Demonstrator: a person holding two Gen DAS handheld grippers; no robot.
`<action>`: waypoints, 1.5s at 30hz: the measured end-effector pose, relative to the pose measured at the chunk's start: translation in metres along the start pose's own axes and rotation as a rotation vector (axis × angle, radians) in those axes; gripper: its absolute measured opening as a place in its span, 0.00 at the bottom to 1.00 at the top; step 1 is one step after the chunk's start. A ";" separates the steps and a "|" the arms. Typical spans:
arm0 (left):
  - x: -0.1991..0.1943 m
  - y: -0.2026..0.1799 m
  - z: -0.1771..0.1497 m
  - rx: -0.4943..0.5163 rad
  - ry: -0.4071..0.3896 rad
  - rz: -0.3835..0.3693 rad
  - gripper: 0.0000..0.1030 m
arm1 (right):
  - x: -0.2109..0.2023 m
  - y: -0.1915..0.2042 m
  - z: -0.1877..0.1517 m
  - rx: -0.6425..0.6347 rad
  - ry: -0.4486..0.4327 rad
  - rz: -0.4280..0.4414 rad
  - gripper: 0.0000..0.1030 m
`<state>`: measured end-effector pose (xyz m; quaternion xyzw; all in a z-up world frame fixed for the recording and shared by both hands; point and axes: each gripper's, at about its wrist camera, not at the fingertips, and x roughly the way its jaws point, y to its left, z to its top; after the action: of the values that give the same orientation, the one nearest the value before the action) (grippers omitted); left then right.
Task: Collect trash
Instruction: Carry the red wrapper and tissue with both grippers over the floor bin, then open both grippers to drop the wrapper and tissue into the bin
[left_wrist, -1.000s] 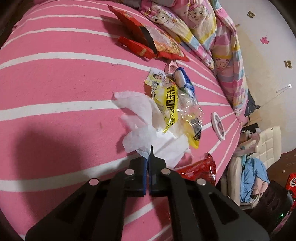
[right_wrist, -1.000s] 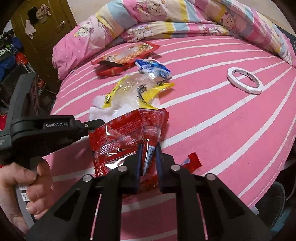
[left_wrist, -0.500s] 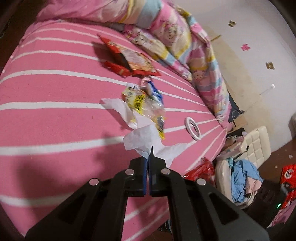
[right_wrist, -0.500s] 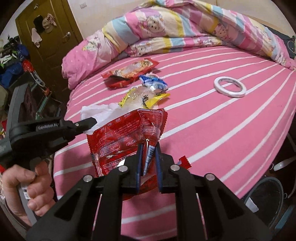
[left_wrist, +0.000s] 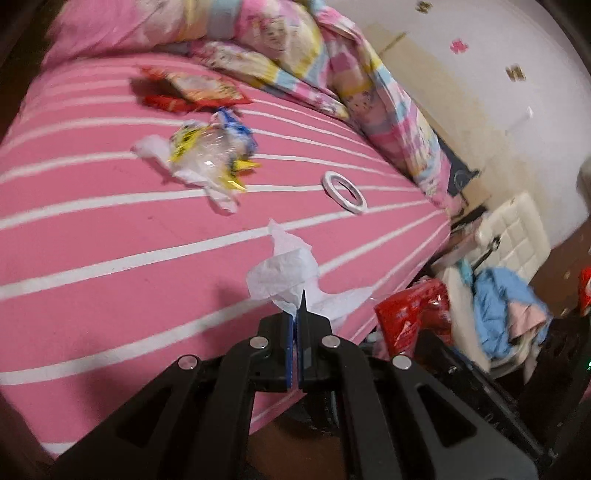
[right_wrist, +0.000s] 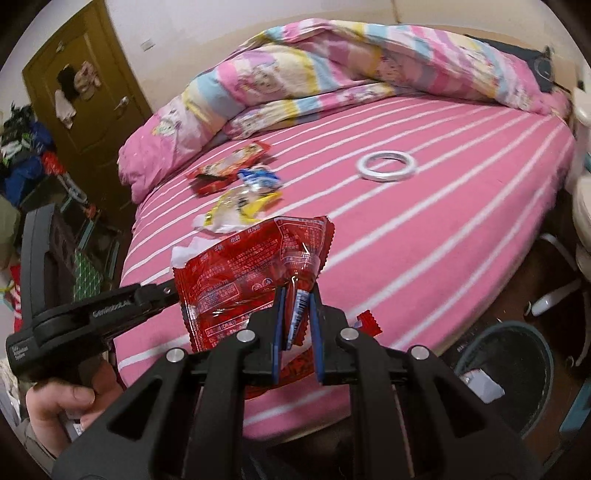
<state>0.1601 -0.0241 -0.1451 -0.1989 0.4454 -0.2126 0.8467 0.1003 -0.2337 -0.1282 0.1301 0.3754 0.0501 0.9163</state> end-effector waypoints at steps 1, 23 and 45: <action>0.002 -0.012 -0.004 0.021 0.009 0.002 0.01 | -0.006 -0.008 -0.003 0.008 -0.008 -0.006 0.13; 0.157 -0.151 -0.125 0.186 0.392 -0.002 0.01 | -0.062 -0.220 -0.092 0.286 0.003 -0.236 0.13; 0.298 -0.220 -0.205 0.439 0.669 -0.052 0.01 | -0.009 -0.342 -0.167 0.478 0.204 -0.393 0.15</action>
<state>0.1004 -0.3972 -0.3362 0.0557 0.6353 -0.3773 0.6715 -0.0250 -0.5305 -0.3303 0.2610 0.4845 -0.2045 0.8095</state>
